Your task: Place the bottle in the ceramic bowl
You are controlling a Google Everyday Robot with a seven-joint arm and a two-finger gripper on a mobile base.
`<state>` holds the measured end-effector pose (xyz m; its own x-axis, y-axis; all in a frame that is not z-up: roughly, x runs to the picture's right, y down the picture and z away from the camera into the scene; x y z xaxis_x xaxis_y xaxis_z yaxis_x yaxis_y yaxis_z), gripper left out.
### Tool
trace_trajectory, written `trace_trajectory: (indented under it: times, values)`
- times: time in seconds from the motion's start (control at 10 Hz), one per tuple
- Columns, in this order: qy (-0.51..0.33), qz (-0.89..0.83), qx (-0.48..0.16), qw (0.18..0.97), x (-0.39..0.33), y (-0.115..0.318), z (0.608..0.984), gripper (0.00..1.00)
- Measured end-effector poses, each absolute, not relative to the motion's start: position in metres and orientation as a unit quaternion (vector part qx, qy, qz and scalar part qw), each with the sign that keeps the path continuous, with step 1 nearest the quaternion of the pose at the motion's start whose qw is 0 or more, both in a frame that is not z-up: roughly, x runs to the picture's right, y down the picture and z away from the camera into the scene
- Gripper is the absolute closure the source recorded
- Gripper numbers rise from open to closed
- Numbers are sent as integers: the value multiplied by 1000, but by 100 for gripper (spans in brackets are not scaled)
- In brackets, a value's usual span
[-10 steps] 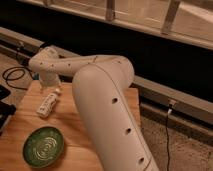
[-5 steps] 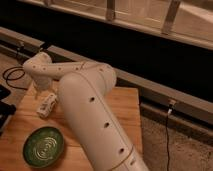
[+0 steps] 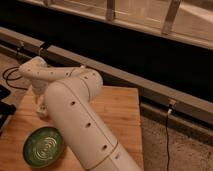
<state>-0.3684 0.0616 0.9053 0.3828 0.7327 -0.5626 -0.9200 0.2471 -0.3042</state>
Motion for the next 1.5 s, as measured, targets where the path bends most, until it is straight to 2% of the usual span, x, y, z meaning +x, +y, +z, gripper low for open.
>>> trace_trajectory:
  times: [0.6,0.8,1.3,1.5]
  values:
    - [192,520,-312,772,-370,80,923,36]
    - [191,516,-311,775,-369,81,922,49]
    - [147,497,-317,794,-377,77,907,98]
    - [108,517,-317,787,-362,52,888,100]
